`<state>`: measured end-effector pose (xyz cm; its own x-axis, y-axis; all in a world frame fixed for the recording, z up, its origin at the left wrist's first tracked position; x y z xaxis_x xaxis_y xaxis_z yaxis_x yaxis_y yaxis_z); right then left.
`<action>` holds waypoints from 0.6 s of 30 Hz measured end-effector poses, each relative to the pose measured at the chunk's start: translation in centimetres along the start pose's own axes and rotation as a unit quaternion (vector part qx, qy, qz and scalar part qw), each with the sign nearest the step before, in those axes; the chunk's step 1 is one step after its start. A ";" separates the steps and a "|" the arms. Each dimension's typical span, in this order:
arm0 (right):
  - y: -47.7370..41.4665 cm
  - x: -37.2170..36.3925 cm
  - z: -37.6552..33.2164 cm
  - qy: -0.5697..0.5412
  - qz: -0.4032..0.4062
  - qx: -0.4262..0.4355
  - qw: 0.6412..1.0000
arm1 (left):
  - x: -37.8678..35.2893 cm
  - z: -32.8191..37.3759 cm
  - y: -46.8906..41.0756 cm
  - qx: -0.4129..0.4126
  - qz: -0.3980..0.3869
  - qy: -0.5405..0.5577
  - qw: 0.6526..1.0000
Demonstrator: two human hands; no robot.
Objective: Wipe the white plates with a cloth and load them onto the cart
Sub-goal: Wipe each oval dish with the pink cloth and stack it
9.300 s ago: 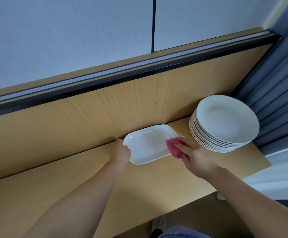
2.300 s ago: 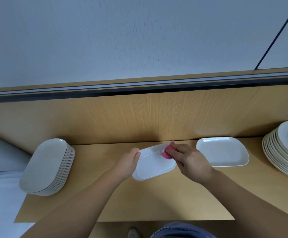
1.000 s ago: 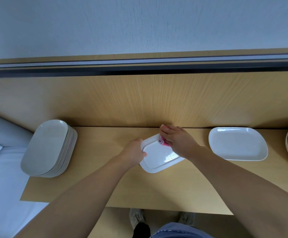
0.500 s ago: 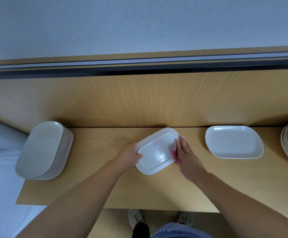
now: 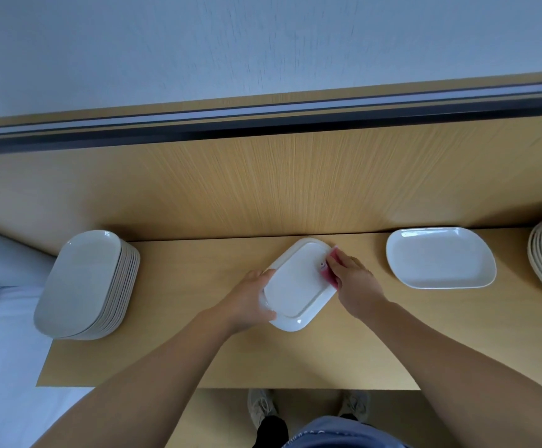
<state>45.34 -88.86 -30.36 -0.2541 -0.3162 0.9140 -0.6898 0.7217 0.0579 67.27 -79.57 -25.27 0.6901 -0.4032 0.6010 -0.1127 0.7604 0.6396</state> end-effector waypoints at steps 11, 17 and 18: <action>1.8 -0.8 -2.3 -0.091 0.013 -0.031 0.995 | -1.9 -0.9 -0.2 0.049 0.027 0.012 0.998; 3.5 -2.7 -3.8 -0.057 -0.001 -0.013 0.998 | -2.2 -0.8 -0.3 0.048 0.039 -0.004 0.998; 3.8 -3.1 -4.5 -0.049 -0.006 0.010 0.999 | -2.1 -0.7 -0.4 0.046 0.042 -0.008 0.998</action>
<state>46.56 -82.39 -31.14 -0.3104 -0.3844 0.8694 -0.7058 0.7058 0.0601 66.37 -78.66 -27.11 0.6638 -0.3494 0.6613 -0.2354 0.7417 0.6280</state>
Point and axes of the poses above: each hand's wrist, its own y-axis away from the middle knuckle, its own x-axis out of the back of the hand, z = x × y, the point moved 3 cm from there along -y, towards the middle knuckle, and after that the axes turned 13 degrees about x, right-handed, at the moved point
